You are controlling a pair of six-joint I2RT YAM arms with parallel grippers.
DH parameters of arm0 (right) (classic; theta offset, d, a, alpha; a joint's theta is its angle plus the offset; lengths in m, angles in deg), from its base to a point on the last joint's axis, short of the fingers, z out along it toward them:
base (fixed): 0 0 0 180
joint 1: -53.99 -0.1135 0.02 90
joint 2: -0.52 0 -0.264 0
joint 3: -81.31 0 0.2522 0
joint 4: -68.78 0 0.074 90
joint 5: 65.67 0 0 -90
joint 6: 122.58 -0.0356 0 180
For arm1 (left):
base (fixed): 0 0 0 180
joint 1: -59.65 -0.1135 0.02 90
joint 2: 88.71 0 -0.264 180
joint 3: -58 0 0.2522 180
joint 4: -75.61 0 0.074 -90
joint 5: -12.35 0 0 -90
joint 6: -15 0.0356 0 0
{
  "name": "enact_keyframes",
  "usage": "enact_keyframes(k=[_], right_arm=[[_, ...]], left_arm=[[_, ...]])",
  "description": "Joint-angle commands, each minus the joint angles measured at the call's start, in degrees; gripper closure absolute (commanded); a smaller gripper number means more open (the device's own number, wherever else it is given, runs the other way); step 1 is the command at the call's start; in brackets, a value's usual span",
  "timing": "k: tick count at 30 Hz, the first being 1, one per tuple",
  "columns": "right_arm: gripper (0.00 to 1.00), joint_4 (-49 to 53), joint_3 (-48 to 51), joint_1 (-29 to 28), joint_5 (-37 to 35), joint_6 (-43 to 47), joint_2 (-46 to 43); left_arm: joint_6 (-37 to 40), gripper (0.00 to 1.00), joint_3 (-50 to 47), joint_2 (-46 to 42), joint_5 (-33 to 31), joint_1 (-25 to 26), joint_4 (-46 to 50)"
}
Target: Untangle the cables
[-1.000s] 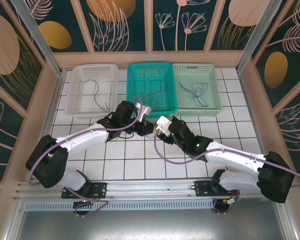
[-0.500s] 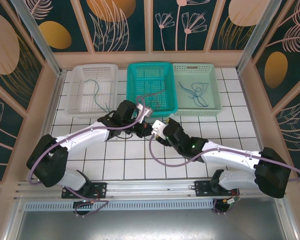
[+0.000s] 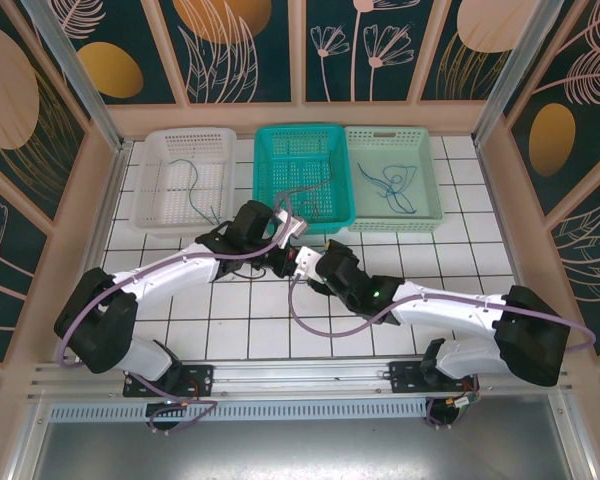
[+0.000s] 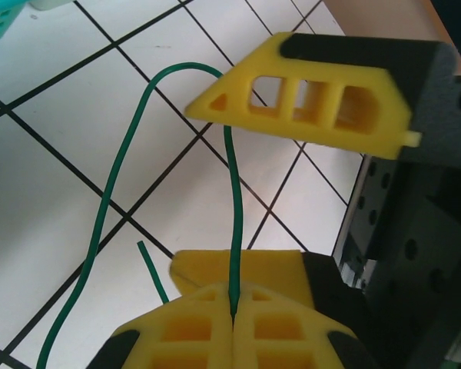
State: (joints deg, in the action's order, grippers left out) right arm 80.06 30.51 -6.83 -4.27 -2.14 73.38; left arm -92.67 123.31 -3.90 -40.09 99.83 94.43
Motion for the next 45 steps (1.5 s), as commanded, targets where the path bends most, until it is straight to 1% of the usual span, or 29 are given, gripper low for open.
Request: enact_keyframes(k=[1,3,5,9,12,15,16,18,19,20,22,24,25,26,27,30,34,36,38,40,45], right_arm=[[0.38,-1.97,-2.03,0.6,0.96,1.9,0.52],[0.42,-1.9,-2.15,0.75,0.96,1.99,0.46],[0.5,-1.85,-2.03,1.02,1.05,1.91,-0.01],[0.76,-1.07,-2.07,1.12,1.78,1.57,-1.13],[0.89,0.17,-1.9,1.05,1.9,1.14,-1.49],[0.98,0.93,-1.37,0.96,1.81,0.61,-1.92],[1.0,1.07,-1.29,0.96,1.71,0.45,-2.1],[1.0,0.92,-0.89,0.94,1.83,-0.03,-2.56],[1.0,0.88,-0.8,0.96,1.99,-0.18,-2.78],[1.0,0.86,-0.67,0.96,2.29,-0.58,-3.11],[1.0,0.81,-0.43,1.05,2.98,-1.22,-3.67],[1.0,0.72,-0.03,1.2,2.96,-1.86,-4.27],[1.0,0.56,0.18,1.35,3.02,-2.18,-4.58],[1.0,0.65,0.34,1.52,3.09,-2.56,-4.94],[1.0,0.7,0.43,1.61,3.2,-2.74,-5.17],[1.0,0.61,0.78,2.31,4.11,-3.21,-6.27],[1.0,0.75,0.58,3.49,6.17,-3.7,-7.6],[1.0,0.76,0.39,3.69,6.81,-3.65,-7.84],[1.0,1.14,0.15,3.71,6.87,-3.41,-7.66],[1.0,1.53,-0.35,3.69,6.76,-3.37,-7.33],[1.0,1.49,-1.09,3.69,6.29,-2.88,-7.2]], left_arm=[[2.51,1.0,-0.57,-2.07,2.57,-0.2,1.33],[3.23,1.0,-0.78,-2.52,2.45,-0.26,2.15],[3.77,1.0,-0.68,-2.42,2.14,-0.2,2.62],[4.05,1.0,-0.44,-2.15,2.0,-0.23,2.59],[4.18,1.0,0.03,-2.34,1.31,-0.2,2.72],[3.87,1.0,0.47,-2.62,-1.04,-0.22,2.76],[3.74,1.0,0.59,-2.79,-1.72,-0.26,2.63],[3.32,1.0,0.85,-3.05,-2.24,-0.26,2.09],[3.01,0.95,0.92,-3.01,-2.75,-0.21,1.75],[2.39,0.88,1.01,-3.16,-3.93,-0.21,1.39],[1.81,0.62,1.19,-3.55,-7.21,-0.28,1.35],[1.3,0.28,0.92,-4.72,-11.62,-0.24,1.19],[1.0,0.22,0.66,-5.44,-14.22,-0.28,1.1],[0.83,0.08,0.2,-6.63,-17.79,-0.3,0.95],[0.23,0.02,-0.36,-7.96,-22.05,-0.26,0.67],[-0.24,0.02,-2.78,-13.09,-31.52,-0.27,-1.08],[0.59,0.02,-5.88,-18.8,-37.46,-0.27,-2.86],[1.07,0.01,-6.48,-20.22,-38.25,-0.31,-2.69],[1.02,0.02,-6.97,-20.68,-37.62,-0.28,-3.11],[0.58,0.02,-7.14,-20.29,-35.59,-0.31,-3.89],[-0.79,0.1,-7.15,-17.59,-30.12,-0.32,-6.39]])
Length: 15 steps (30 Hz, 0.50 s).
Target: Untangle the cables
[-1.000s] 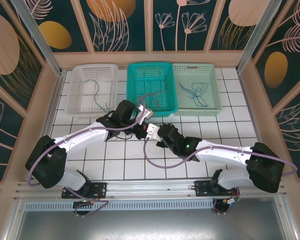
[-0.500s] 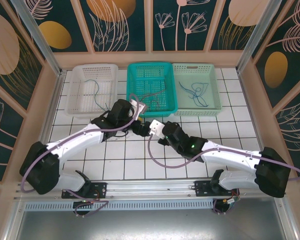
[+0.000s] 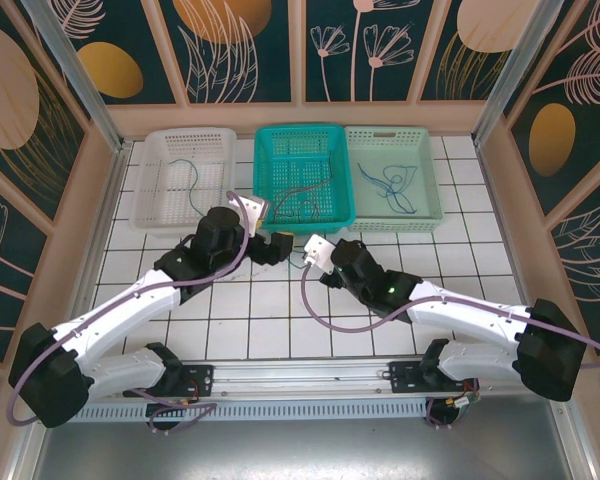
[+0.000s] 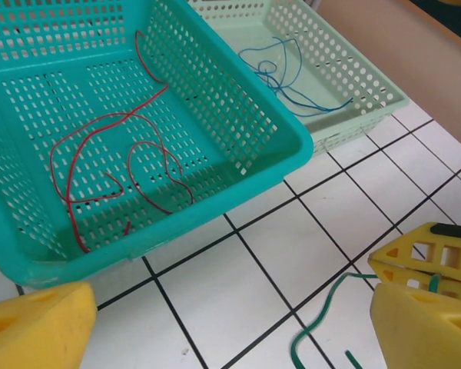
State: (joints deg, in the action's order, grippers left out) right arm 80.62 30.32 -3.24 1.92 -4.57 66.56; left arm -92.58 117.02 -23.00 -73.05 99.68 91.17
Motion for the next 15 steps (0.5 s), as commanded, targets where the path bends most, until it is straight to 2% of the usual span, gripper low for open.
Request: enact_keyframes(k=[1,6,11,15], right_arm=[[1.0,0.86,-0.91,0.11,-0.28,-0.35,-0.33],[1.0,0.25,-1.44,0.19,-5.4,0.22,1.47],[1.0,-0.74,-2.38,0.19,-12.91,1.7,5.48],[1.0,-2.02,-2.81,0.15,-14.74,2.55,7.71]], left_arm=[[-1.51,0.11,-0.78,2.18,3.77,-0.21,-3.29],[-5.88,0.2,-0.49,5.35,9.18,-0.17,-4.96],[-11.56,0.2,-1.94,5.53,12.01,-0.15,-7.84],[-14.14,0.21,-3.38,5.23,12.77,-0.14,-9.6]])
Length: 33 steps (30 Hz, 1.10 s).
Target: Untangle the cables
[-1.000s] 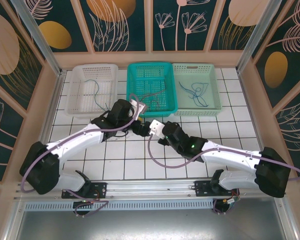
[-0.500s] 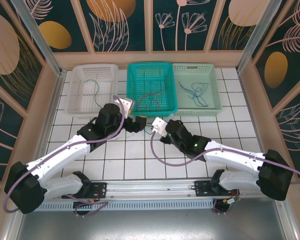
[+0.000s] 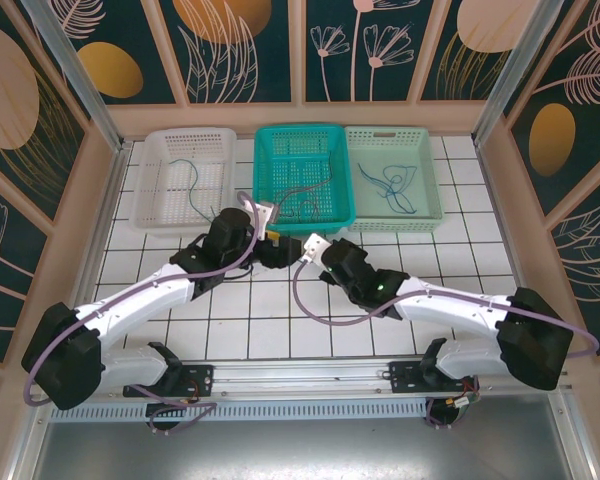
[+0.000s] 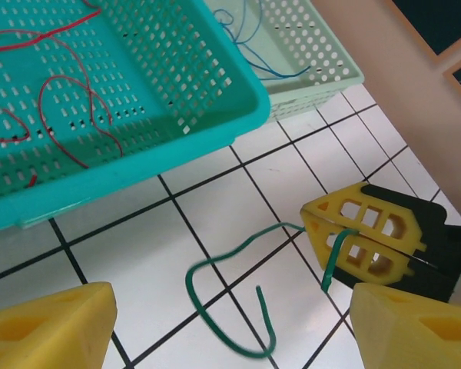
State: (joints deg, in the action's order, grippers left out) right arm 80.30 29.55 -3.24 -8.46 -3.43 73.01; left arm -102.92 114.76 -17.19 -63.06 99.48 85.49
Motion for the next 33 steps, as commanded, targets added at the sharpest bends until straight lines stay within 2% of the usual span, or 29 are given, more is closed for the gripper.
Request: enact_keyframes(k=[1,4,13,19,26,33], right_arm=[[1.0,-2.17,-2.17,0.19,-4.75,1.47,1.63],[1.0,-3.1,-2.34,0.12,-5.32,1.65,2.22],[1.0,-3.5,-2.38,0.19,-5.55,1.32,1.27],[1.0,-3.48,-2.84,0.19,-6.13,0.98,0.64],[1.0,-3.55,-3.13,0.08,-5.59,0.05,-0.35],[1.0,-2.85,-2.7,-0.16,-3.78,-1.93,-3.37]], left_arm=[[-4.57,0.24,-1.48,-0.29,3.79,0.04,-4.84],[-6.4,0.29,-2.0,1.17,6.3,0.09,-6.18],[-9.65,0.43,-3.96,3.45,8.19,0.11,-10.52],[-11.35,0.44,-4.15,5.61,10.15,0.06,-12.8],[-12.19,0.48,-4.33,6.17,9.1,0.07,-14.8],[-11.86,0.72,-4.16,6.77,7.9,0.08,-15.55]])
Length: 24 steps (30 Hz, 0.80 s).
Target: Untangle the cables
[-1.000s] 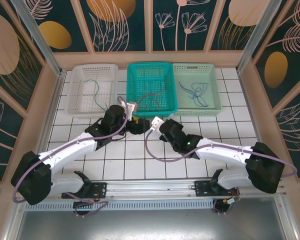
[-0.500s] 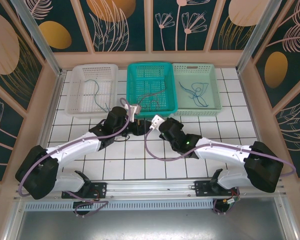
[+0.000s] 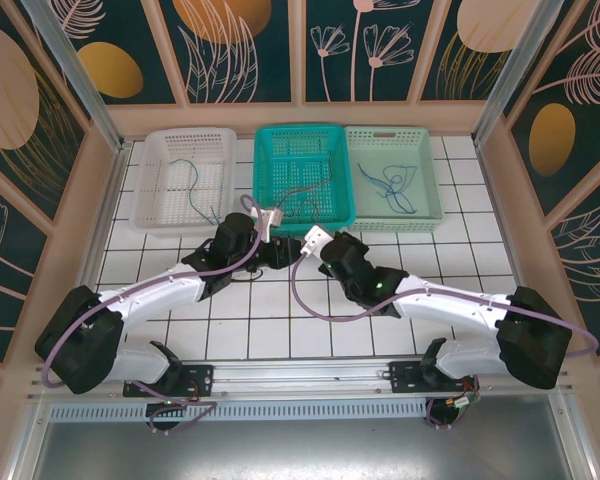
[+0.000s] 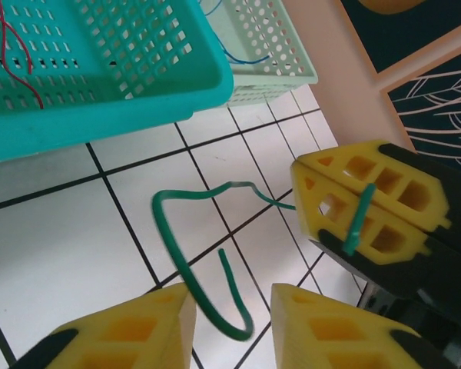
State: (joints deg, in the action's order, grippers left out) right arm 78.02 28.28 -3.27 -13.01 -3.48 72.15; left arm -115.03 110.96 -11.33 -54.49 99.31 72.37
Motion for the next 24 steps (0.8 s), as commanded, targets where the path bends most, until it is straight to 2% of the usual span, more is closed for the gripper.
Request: enact_keyframes(k=[1,8,11,15,20,24], right_arm=[[1.0,-0.67,-1.12,-0.14,0.95,-2.02,-3.12],[1.0,-1.55,-0.29,0.12,2.58,-2.97,-6.63],[1.0,-1.71,0.06,1.5,3.88,-3.76,-8.69],[1.0,-2.03,0.81,5.43,8.13,-5.28,-13.24],[1.0,-2.17,1.74,13.79,18.62,-9.62,-23.02],[1.0,-1.72,1.51,20.35,25.94,-14.23,-28.73]], left_arm=[[0.43,0.76,-0.23,1.31,-0.55,0.18,-2.52],[2.24,1.0,0.44,4.03,1.13,0.22,-2.38],[5.43,1.0,1.08,5.55,0.87,0.18,1.06],[11.32,1.0,2.17,8.87,-3.16,0.2,10.11],[15.67,1.0,2.9,14.08,-6.02,0.24,16.77],[17.82,1.0,3.82,16.51,-4.03,0.3,17.84]])
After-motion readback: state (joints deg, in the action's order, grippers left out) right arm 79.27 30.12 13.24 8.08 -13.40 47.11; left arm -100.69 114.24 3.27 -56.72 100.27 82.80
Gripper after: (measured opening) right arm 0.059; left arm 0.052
